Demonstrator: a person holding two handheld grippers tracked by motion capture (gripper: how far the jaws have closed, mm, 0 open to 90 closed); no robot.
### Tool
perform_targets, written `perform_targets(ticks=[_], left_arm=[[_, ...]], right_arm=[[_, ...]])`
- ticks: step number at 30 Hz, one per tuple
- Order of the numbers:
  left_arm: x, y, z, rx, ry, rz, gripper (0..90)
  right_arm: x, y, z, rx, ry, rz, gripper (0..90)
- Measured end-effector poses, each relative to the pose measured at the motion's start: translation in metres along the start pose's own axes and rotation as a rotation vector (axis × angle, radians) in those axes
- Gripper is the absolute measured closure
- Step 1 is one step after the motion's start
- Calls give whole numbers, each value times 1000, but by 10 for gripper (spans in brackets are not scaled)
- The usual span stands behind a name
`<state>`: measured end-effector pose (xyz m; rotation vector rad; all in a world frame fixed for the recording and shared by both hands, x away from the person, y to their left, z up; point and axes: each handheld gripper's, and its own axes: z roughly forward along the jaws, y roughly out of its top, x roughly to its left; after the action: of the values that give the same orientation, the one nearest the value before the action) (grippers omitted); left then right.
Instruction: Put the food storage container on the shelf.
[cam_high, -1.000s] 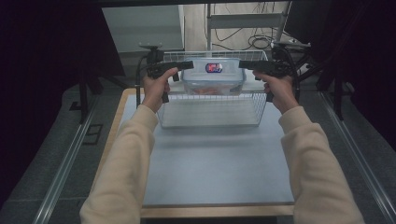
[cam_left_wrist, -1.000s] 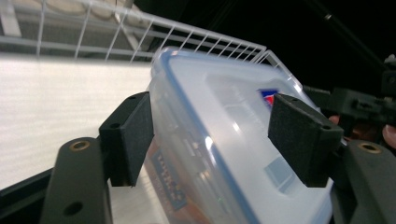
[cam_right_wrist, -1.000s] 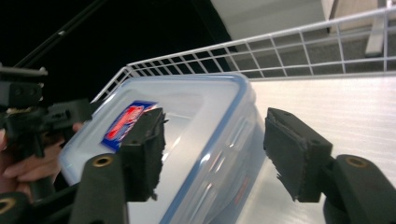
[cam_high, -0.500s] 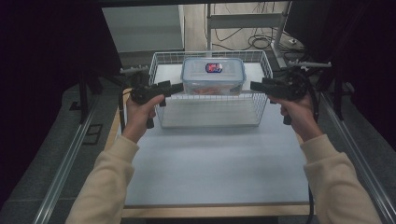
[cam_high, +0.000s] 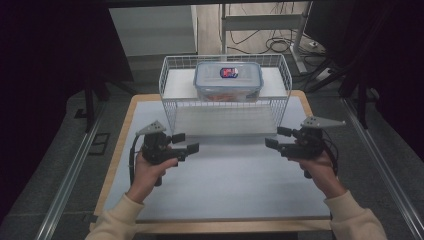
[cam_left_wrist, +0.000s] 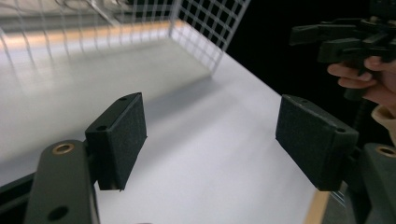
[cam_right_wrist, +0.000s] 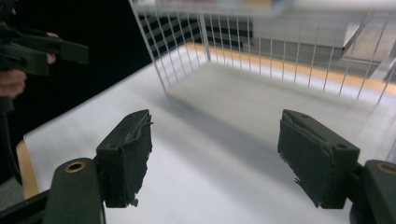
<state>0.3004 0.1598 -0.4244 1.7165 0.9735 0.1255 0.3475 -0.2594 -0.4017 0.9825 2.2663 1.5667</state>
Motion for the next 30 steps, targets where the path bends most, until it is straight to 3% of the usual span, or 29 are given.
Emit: perform_targets(ticks=[2,4,5,8,9,11,19,22,30], left_arm=[[1,-21,1,20,3,-14,240],[2,-27,2,26,4,-15,240],[3,-38,3,36,10,-17,239],[5,-49,5,44,-3,-36,239],[7,-59,9,62,-4,-54,240],[8,-66,14,89,14,-45,237],[7,-79,26,133,32,-24,240],[6,-84,27,150,36,-21,239],[11,-87,22,137,53,-35,240]], right_arm=[[5,-22,2,25,10,-3,250],[6,-27,3,31,10,-3,250],[9,-39,6,48,17,-1,250],[10,-55,12,64,21,14,250],[10,-61,15,78,20,15,250],[10,-71,21,113,11,9,249],[9,-92,29,156,-9,20,248],[11,-99,32,175,-24,0,248],[9,-97,28,148,-25,5,247]])
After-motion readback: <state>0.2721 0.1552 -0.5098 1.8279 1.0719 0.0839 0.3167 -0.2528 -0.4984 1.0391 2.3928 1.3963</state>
